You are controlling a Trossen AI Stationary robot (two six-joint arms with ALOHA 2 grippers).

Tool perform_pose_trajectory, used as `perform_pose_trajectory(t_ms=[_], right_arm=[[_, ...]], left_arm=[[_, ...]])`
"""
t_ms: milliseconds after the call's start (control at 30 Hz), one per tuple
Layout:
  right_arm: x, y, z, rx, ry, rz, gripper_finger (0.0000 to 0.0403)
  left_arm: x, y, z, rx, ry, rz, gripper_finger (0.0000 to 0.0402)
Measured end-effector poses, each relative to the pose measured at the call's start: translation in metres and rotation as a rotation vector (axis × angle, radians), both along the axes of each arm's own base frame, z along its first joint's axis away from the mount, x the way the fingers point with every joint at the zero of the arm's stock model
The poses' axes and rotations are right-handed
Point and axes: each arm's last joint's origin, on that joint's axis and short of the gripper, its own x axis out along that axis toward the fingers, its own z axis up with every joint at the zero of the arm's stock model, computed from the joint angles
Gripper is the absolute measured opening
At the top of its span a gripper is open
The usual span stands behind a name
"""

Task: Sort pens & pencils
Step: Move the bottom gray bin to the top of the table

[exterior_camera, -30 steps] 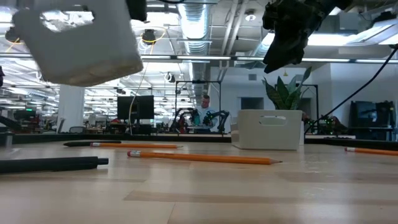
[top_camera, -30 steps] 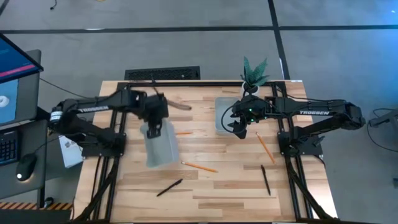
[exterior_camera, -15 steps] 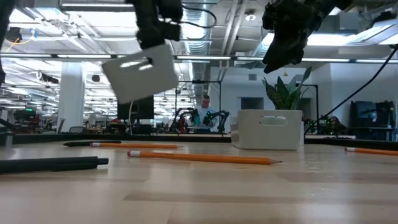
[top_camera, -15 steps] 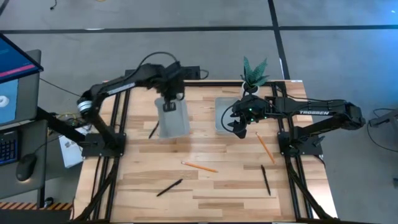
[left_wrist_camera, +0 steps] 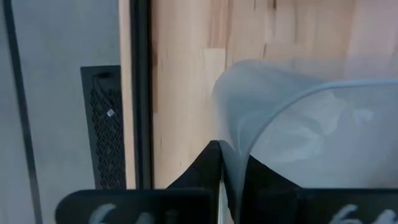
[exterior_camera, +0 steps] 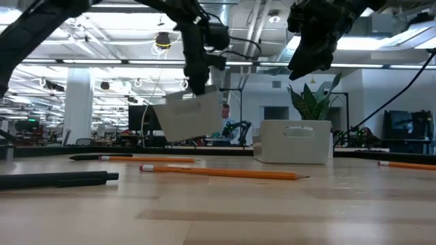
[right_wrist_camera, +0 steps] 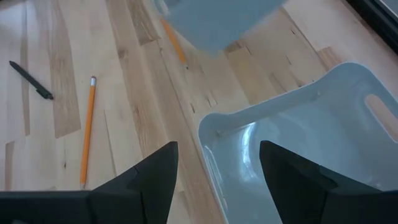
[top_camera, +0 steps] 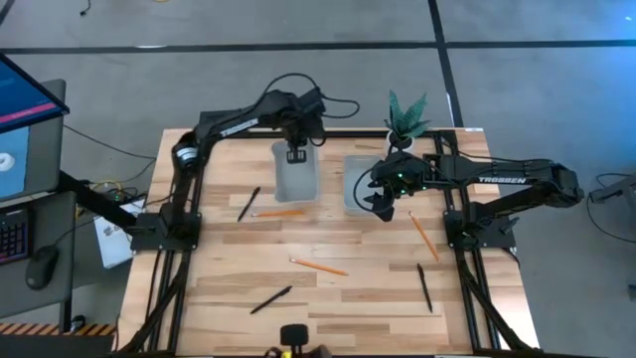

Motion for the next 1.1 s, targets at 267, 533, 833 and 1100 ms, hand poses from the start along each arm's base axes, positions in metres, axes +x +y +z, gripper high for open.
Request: perform_pose_trajectory(t_ms=[267, 533, 833, 1100], right_arm=[[0.0, 0.0, 0.0, 0.0, 0.0, 0.0, 0.0249], [0.0, 0.0, 0.0, 0.001, 0.0, -0.001, 0.0249], [0.0, 0.0, 0.0, 0.0, 0.0, 0.0, 0.0249], [0.0, 0.0, 0.0, 0.0, 0.0, 0.0, 0.0249]], left_arm=[[0.018, 0.011, -0.044, -0.045, 0.082, -0.003, 0.0], [0.028, 0.011, -0.066, -0.087, 0.089, -0.008, 0.0], [0.042, -0.002, -0.066, -0.152, -0.017, 0.027, 0.0], [0.045, -0.009, -0.068, -0.094, 0.017, -0.033, 0.0]])
